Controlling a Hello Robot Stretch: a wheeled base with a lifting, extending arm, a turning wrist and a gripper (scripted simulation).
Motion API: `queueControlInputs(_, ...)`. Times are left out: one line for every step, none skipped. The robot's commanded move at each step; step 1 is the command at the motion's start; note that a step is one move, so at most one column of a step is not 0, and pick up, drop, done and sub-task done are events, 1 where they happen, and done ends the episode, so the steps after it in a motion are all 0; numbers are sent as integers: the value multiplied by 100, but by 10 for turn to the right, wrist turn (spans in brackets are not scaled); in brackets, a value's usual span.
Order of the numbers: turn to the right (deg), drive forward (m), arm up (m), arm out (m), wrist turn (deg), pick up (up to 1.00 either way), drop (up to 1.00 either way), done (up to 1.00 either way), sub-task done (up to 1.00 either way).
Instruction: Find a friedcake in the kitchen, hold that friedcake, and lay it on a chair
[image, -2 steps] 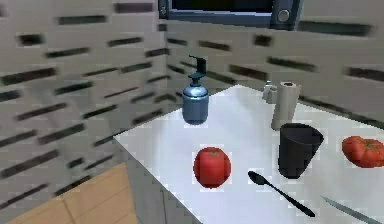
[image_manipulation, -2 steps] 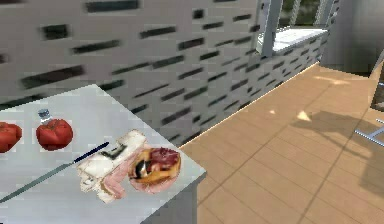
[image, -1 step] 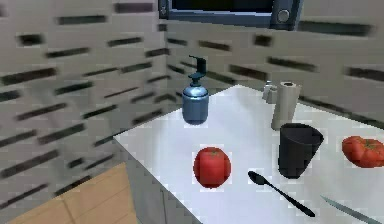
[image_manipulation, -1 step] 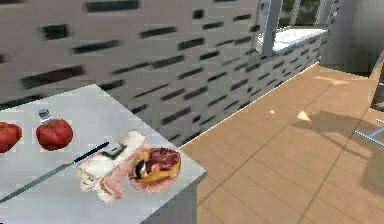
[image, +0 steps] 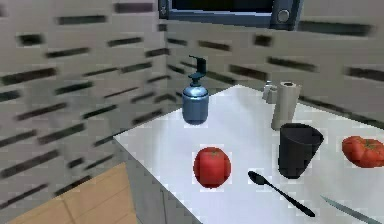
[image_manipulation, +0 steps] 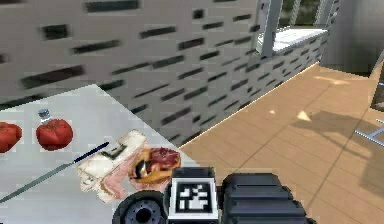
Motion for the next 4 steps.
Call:
queueControlInputs(0,0,0,8,0,0,0,0,0)
queueControlInputs(0,0,0,0,450,0,0,0,0)
queueControlInputs(0,0,0,0,450,0,0,0,0)
queueControlInputs(0,0,0,0,450,0,0,0,0)
